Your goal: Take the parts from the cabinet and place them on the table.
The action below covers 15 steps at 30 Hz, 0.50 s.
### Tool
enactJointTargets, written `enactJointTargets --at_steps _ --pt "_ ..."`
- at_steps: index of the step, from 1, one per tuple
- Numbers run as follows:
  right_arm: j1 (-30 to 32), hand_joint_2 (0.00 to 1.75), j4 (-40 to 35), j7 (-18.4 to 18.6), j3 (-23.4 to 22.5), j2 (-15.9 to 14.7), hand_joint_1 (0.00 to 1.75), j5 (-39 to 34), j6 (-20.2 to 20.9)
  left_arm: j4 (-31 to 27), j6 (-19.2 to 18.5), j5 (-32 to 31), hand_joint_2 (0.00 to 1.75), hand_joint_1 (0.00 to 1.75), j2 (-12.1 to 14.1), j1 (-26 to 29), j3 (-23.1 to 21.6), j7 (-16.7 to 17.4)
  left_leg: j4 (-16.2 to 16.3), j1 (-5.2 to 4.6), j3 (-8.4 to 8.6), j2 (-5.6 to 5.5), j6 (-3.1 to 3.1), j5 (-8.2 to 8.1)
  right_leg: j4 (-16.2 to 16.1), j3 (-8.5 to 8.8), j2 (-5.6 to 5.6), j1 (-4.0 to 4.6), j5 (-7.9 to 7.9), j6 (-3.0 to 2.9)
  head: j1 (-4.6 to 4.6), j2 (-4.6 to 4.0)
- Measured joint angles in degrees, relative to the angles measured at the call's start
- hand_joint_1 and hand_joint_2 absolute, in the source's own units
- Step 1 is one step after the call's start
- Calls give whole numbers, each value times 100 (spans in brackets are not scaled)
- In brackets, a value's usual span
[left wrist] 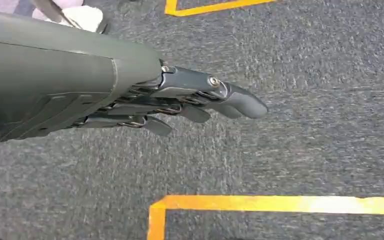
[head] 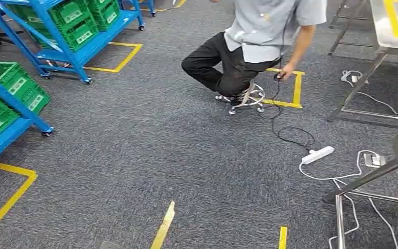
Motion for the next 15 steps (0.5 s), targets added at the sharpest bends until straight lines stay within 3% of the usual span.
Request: enactJointTargets --at_steps 1,2,3,5,6,7,8,9,10,11,12,13,15 --pt "7 175 -11 -7 -15 0 164 0 0 -2 0 -2 175 0 0 -4 -4 0 16 20 -18 -58 -59 -51 -22 6 48 -26 33 -54 -2 0" --pt "8 175 -35 -9 -31 4 164 0 0 -2 0 -2 175 0 0 -12 -4 0 149 33 -58 -337 -92 -186 -24 -10 94 -32 43 -84 -18 0" --pt "-7 175 -44 -9 -33 4 164 0 0 -2 0 -2 175 0 0 -5 -4 0 467 43 -186 -512 -96 -409 -24 -21 145 -32 55 -122 -18 0" --pt "-7 175 -46 -13 -31 11 164 2 2 -2 0 -2 175 0 -2 10 -4 0 1446 45 -621 -625 -87 -873 -23 -44 275 -15 68 -152 -15 0" --pt "-5 175 -46 -13 -31 11 164 2 2 -2 0 -2 175 0 -7 27 -4 0 1828 46 -801 -627 -74 -975 -22 -52 354 -3 76 -162 -15 0" --pt "-4 175 -46 -15 -31 11 164 9 7 -2 0 -2 175 0 -9 37 -4 4 1869 44 -830 -630 -57 -896 -22 -52 429 6 81 -168 -13 0" --pt "-3 175 -46 -15 -31 13 164 24 13 -2 0 -2 175 0 -9 36 -4 9 1684 41 -758 -637 -26 -701 -20 -51 505 17 86 -169 -18 0" --pt "-3 175 -46 -15 -31 15 164 54 24 -2 0 -4 175 0 -9 33 -4 11 1300 35 -587 -673 14 -434 -19 -45 582 23 91 -166 -11 0" --pt "-5 175 -46 -15 -31 15 164 83 42 -4 -2 -4 175 0 -9 30 -7 13 819 26 -367 -776 61 -159 -19 -35 649 25 98 -164 -15 0" --pt "-6 175 -46 -15 -31 17 164 112 57 -11 -2 -7 175 0 7 34 -7 15 354 14 -154 -1047 116 66 -20 -38 709 11 106 -154 -13 0" --pt "-18 175 -44 -15 -31 22 164 142 72 -15 -4 -7 175 0 22 36 -7 15 175 36 -105 -1293 169 46 19 -69 771 43 111 -125 -2 0" --pt "-21 175 -44 -15 -22 26 164 197 107 -15 -7 -11 175 0 20 28 -7 15 67 24 -60 -1234 140 -10 19 -131 842 1 135 -90 -24 0" --pt "15 175 -44 7 7 46 164 328 142 -15 -7 -11 175 0 15 20 -24 17 63 3 -75 -1119 150 -10 -18 -181 983 -38 194 -1 -33 0"
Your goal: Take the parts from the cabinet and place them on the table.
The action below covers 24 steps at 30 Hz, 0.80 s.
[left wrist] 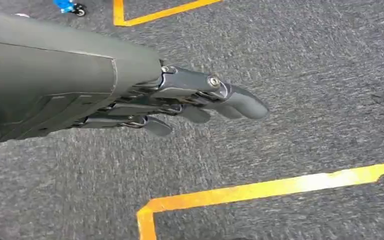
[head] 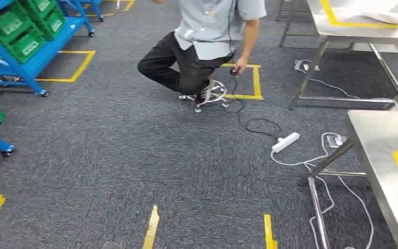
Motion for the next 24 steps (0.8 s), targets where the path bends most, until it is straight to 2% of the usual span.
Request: enactJointTargets --at_steps 1,2,3,4,5,6,7,8,9,10,11,12,13,15,16,17,18,19,21,22,23,24 --pt "18 175 0 54 39 9 164 89 0 0 0 2 175 0 -19 0 -20 0 -82 22 21 75 9 49 -7 -25 70 20 20 41 6 0" --pt "43 175 7 105 72 11 164 155 -7 -2 0 2 175 0 -22 -10 -33 2 -146 51 52 191 18 92 94 -96 -177 21 -55 20 0 0" --pt "42 175 9 157 102 13 164 212 -13 -4 -2 4 175 0 -22 -11 -39 2 -168 42 53 245 42 101 311 -208 -486 43 -230 44 39 0" --pt "29 175 15 194 152 13 164 264 -17 -7 -2 4 175 0 -24 -2 -44 4 -167 34 45 332 46 101 729 -398 -643 33 -471 87 51 0" --pt "39 175 28 225 209 13 164 292 -22 -7 -2 4 175 0 -24 14 -48 11 -166 22 43 430 48 99 1206 -611 -711 13 -697 120 42 0" --pt "60 175 41 256 247 13 164 295 -22 -7 -2 4 175 0 -24 24 -52 24 -164 17 32 516 50 97 1600 -786 -737 -7 -847 155 42 0" --pt "74 175 59 286 269 13 164 299 -22 -7 -2 4 175 0 -24 31 -55 31 -161 16 29 597 47 96 1750 -840 -746 -27 -855 179 48 0" --pt "80 175 77 293 293 15 164 303 -24 -7 -2 4 175 0 -26 32 -59 31 -161 16 30 674 40 91 1625 -748 -761 -41 -741 203 44 0" --pt "82 175 81 293 319 15 164 306 -24 -7 -2 2 175 0 -31 29 -63 31 -157 19 33 742 25 81 1276 -537 -790 -57 -547 221 48 0" --pt "82 175 81 295 339 15 164 308 -26 -7 -2 2 175 0 -35 24 -68 31 -150 26 47 808 2 66 689 -190 -873 -73 -294 235 44 0" --pt "82 175 81 299 352 15 164 308 -26 -7 -2 2 175 0 -39 20 -70 31 -134 25 65 867 -30 45 138 142 -1068 -78 -138 250 48 0" --pt "68 175 87 308 363 15 164 310 -26 -18 -2 2 175 0 -26 19 -70 33 -116 -17 62 902 -75 16 -1 244 -1189 -3 -250 206 59 0" --pt "84 175 87 321 376 17 164 325 -28 -20 -2 2 175 0 -31 19 -70 33 -94 -26 55 933 -106 8 -18 242 -1091 -19 -208 111 26 0" --pt "107 175 94 363 400 17 164 354 -31 -22 -2 2 175 0 -33 9 -72 33 -95 -19 81 1026 -131 13 7 203 -991 -1 -208 59 28 0" --pt "120 175 92 376 415 17 164 363 -31 -24 -2 2 175 0 -33 0 -74 33 -88 -10 89 1077 -162 -6 -3 199 -931 -4 -197 13 35 0" --pt "132 175 92 393 426 17 164 380 -33 -30 -2 2 175 0 -35 -6 -79 33 -37 19 78 954 -216 -84 -29 219 -895 -33 -172 -35 31 0" --pt "125 175 94 398 437 17 164 384 -35 -33 -2 2 175 0 -33 -10 -79 33 154 32 1 722 -230 -241 -29 214 -853 -31 -169 -69 15 0" --pt "120 175 94 402 452 17 164 391 -35 -33 -2 2 175 0 -33 -2 -79 33 559 41 -179 582 -236 -483 -28 206 -798 -29 -162 -96 4 0" --pt "125 175 94 404 494 17 164 393 -35 -33 -2 2 175 0 -35 22 -79 33 1474 45 -614 491 -236 -866 -26 190 -674 -15 -156 -126 2 0" --pt "127 175 94 406 496 17 164 393 -35 -33 -2 2 175 0 -39 44 -79 33 1737 47 -759 489 -230 -913 -25 185 -601 -5 -149 -136 2 0" --pt "130 175 94 406 503 17 164 393 -35 -33 -4 2 175 0 -39 56 -79 33 1730 48 -779 487 -217 -803 -23 186 -524 1 -148 -136 4 0" --pt "132 175 96 406 509 17 164 393 -35 -33 -4 2 175 0 -39 55 -79 35 1492 47 -694 475 -196 -562 -16 187 -448 6 -146 -134 2 0"
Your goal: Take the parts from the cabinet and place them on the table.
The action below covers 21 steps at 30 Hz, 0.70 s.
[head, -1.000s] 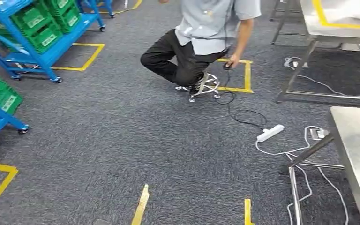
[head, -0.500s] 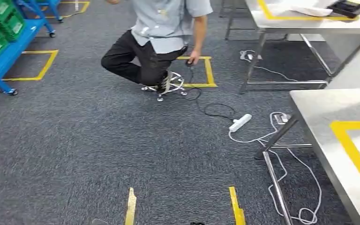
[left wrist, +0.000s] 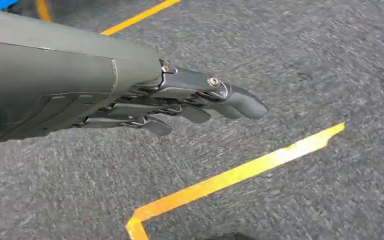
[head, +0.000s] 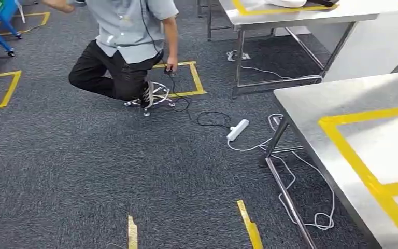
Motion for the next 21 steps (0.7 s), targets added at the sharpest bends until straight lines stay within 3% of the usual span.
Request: enactJointTargets --at_steps 1,2,3,4,6,7,8,9,10,12,13,14,15,17,18,20,21 --pt "0 175 0 0 2 0 164 0 0 0 0 0 175 0 0 -7 0 0 -417 -1 182 -48 28 295 7 4 74 1 0 1 4 0" --pt "1 175 0 0 4 0 164 0 0 -2 0 0 175 0 0 -13 0 0 -924 1 412 -177 56 582 15 13 138 -1 1 4 0 0" --pt "0 175 -2 0 7 0 164 2 0 -4 0 0 175 0 11 -13 0 0 -1299 17 566 -551 85 656 21 -5 183 -6 7 23 6 0" --pt "-12 175 0 0 9 0 164 2 0 -4 0 0 175 0 11 -13 0 0 -1466 44 628 -555 85 613 61 -53 272 11 7 58 11 0" --pt "3 175 -2 2 15 0 164 2 -4 -7 0 0 175 0 11 -9 0 4 -1446 0 611 -451 83 581 43 -125 384 -42 56 142 13 0" --pt "21 175 -2 9 19 0 164 2 -7 -7 0 0 175 0 9 -2 0 4 -1467 -8 620 -383 112 599 20 -137 459 -49 79 184 -3 0" --pt "33 175 -2 11 28 0 164 0 -11 -7 0 0 175 0 -7 -9 0 4 -1572 57 644 -281 168 658 71 -201 454 -59 51 209 11 0" --pt "45 175 -2 15 33 2 164 0 -15 -18 2 0 175 0 7 -20 0 4 -1589 30 654 -210 186 670 215 -271 97 -5 -66 210 28 0" --pt "13 175 -2 9 44 0 164 2 -15 -17 2 0 175 0 4 -19 0 4 -1590 20 647 -134 214 673 559 -437 -110 -1 -287 225 70 0" --pt "11 175 -2 9 65 2 164 2 -15 -17 2 0 175 0 2 -1 0 4 -1586 -10 642 34 220 667 1439 -830 -271 -14 -695 258 63 0" --pt "29 175 0 13 68 2 164 2 -15 -17 2 0 175 0 2 8 0 4 -1583 -16 634 117 222 665 1719 -956 -289 -23 -780 273 70 0" --pt "39 175 2 15 72 2 164 0 -15 -17 0 0 175 0 0 12 0 4 -1583 -16 633 192 219 663 1749 -955 -299 -29 -734 281 70 0" --pt "38 175 2 17 79 2 164 0 -15 -17 0 0 175 0 -4 9 0 4 -1583 -16 634 267 211 657 1518 -818 -317 -33 -570 289 70 0" --pt "36 175 0 15 79 2 164 2 -15 -17 0 0 175 0 -18 -2 -2 4 -1582 -9 660 392 183 637 478 -207 -493 -35 -108 288 70 0" --pt "27 175 0 15 81 2 164 2 -15 -17 0 0 175 0 -17 -5 0 4 -1577 -29 685 442 154 621 27 31 -790 -20 -100 299 72 0" --pt "27 175 -4 22 85 2 164 -7 -20 -20 -2 0 175 0 -13 -4 0 4 -1553 -73 684 528 96 600 -10 79 -697 23 -94 178 59 0" --pt "37 175 -2 26 79 2 164 -15 -17 -20 -4 0 175 0 -11 -9 0 4 -1555 -69 692 583 85 602 -3 61 -635 28 -89 162 65 0"
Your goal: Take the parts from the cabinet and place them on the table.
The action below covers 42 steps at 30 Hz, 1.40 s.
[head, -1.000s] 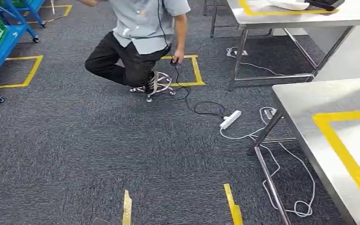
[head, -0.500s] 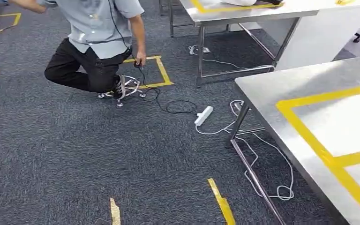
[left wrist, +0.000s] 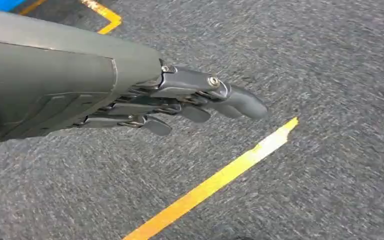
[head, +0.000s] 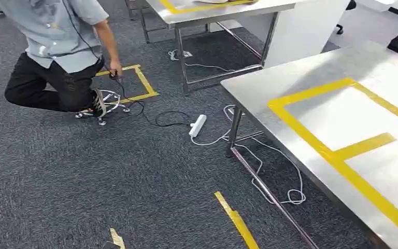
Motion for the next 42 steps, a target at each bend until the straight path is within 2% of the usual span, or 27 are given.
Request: enactJointTargets --at_steps 2,3,4,5,7,8,9,11,12,13,15,17,18,19,20,22,23,25,27,28,29,32,34,36,38,40,42 --pt "13 175 -2 9 0 0 164 -9 0 0 -7 0 175 0 2 -18 -2 0 5 18 21 98 -63 -25 -20 -13 125 -2 27 -66 4 0" --pt "23 175 -4 7 -2 0 164 -11 0 0 -7 0 175 0 2 -36 -2 -2 78 43 10 -128 -128 -112 -37 0 167 -25 51 -108 -9 0" --pt "7 175 -11 7 -4 0 164 -17 0 0 -9 0 175 0 2 -36 -2 -4 337 58 -104 -376 -142 -305 -36 -3 215 -25 56 -140 -24 0" --pt "-6 175 -13 -2 0 0 164 -20 2 0 -9 0 175 0 2 -28 -2 -4 789 69 -303 -499 -144 -556 -36 -11 280 -23 61 -163 -31 0" --pt "-1 175 -13 -35 7 0 164 -24 7 0 -11 0 175 0 2 4 -4 -4 1644 69 -714 -566 -139 -890 -33 -21 419 -9 64 -181 -37 0" --pt "-1 175 -11 -54 9 0 164 -26 13 0 -11 0 175 0 0 21 -2 -4 1793 70 -801 -568 -126 -880 -31 -20 495 -1 68 -187 -35 0" --pt "-1 175 -11 -74 9 0 164 -26 20 0 -11 0 175 0 0 28 -2 -4 1691 69 -772 -571 -107 -716 -31 -16 574 5 70 -189 -35 0" --pt "-6 175 -11 -105 13 0 164 -22 31 0 -11 0 175 0 4 16 -2 -4 895 66 -425 -679 -38 -161 -24 -4 727 10 72 -186 -35 0" --pt "-18 175 -9 -120 39 0 164 -17 42 0 -11 -2 175 0 15 16 -4 -4 402 65 -205 -890 5 81 -24 0 793 3 76 -180 -35 0" --pt "-40 175 0 -131 83 -2 164 -11 46 0 -11 -2 175 0 42 19 -2 -4 188 74 -122 -1187 52 70 -2 -19 841 19 75 -159 -26 0" --pt "-111 175 28 -131 201 -22 164 13 68 0 -13 -22 175 0 39 5 -7 -7 60 73 -83 -1101 17 21 5 -111 992 -21 115 -81 -31 0" --pt "-117 175 46 -87 335 -64 164 48 90 0 -13 -39 175 0 35 -18 -15 -7 -7 74 -69 -982 55 58 -32 -142 1131 -33 155 -4 -35 0" --pt "-131 175 61 -48 424 -118 164 83 98 0 -13 -46 175 0 31 -36 -24 -7 -77 119 -46 -872 72 105 31 -211 989 -33 113 -6 -37 0" --pt "-177 175 76 -18 502 -152 164 126 100 0 -13 -46 175 0 42 -45 -30 -7 -100 111 -41 -818 96 113 193 -297 665 0 -27 21 -3 0" --pt "-266 175 101 20 610 -223 164 182 107 0 -13 -50 175 0 39 -44 -33 -7 -98 102 -46 -729 106 112 573 -480 470 -2 -250 50 31 0" --pt "-380 175 153 136 877 -343 164 201 155 0 -22 -61 175 0 44 -38 -37 2 -96 88 -49 -552 112 103 1430 -876 350 -25 -606 99 17 0" --pt "-448 175 208 208 1050 -433 164 126 232 0 -31 -63 175 0 50 -36 -44 9 -89 89 -55 -519 105 98 1630 -973 338 -38 -638 124 28 0" --pt "-618 175 306 286 1434 -603 164 -304 495 0 -46 -63 175 0 50 -58 -63 9 -88 93 -49 -420 93 92 1278 -762 314 -70 -354 155 24 0" --pt "-812 175 415 287 1857 -719 164 -993 795 0 -46 -61 175 0 50 -92 -103 9 -72 104 -32 -372 47 78 226 -149 256 -97 104 165 31 0" --pt "-894 175 474 236 2036 -747 164 -1254 863 0 -46 -61 175 0 63 -99 -118 2 -56 71 -45 -359 3 66 -25 -1 222 -79 -11 155 31 0" --pt "-954 175 529 181 2200 -752 164 -1342 876 0 -44 -61 175 0 70 -102 -129 -11 -25 60 -67 -359 -30 64 -46 29 250 -67 29 74 17 0" --pt "-1114 175 708 101 2646 -754 164 -1325 920 0 -26 -63 175 0 79 -103 -142 -22 -30 80 -80 -359 -109 100 -20 -17 254 -41 30 -19 15 0" --pt "-1235 175 758 94 2865 -765 164 -1263 933 0 -26 -83 175 0 90 -113 -151 -22 164 105 -152 -476 -174 -90 -48 13 247 -66 51 -97 -4 0" --pt "-1336 175 800 83 3012 -769 164 -1217 933 0 -26 -96 175 0 87 -109 -151 -22 1028 110 -561 -549 -197 -539 -46 11 246 -56 41 -146 -15 0" --pt "-1380 175 842 83 3093 -772 164 -1215 933 2 -26 -98 175 0 87 -76 -155 -20 1795 110 -956 -555 -198 -759 -41 14 265 -30 32 -165 -18 0" --pt "-1391 175 872 87 3158 -772 164 -1215 933 2 -26 -98 175 0 94 -65 -157 -17 1569 109 -915 -559 -160 -425 -37 30 307 -12 24 -173 -20 0" --pt "-1418 175 874 87 3195 -774 164 -1241 942 2 -26 -98 175 0 116 -68 -166 -17 672 102 -534 -582 -91 133 -37 60 348 -7 12 -167 -17 0"
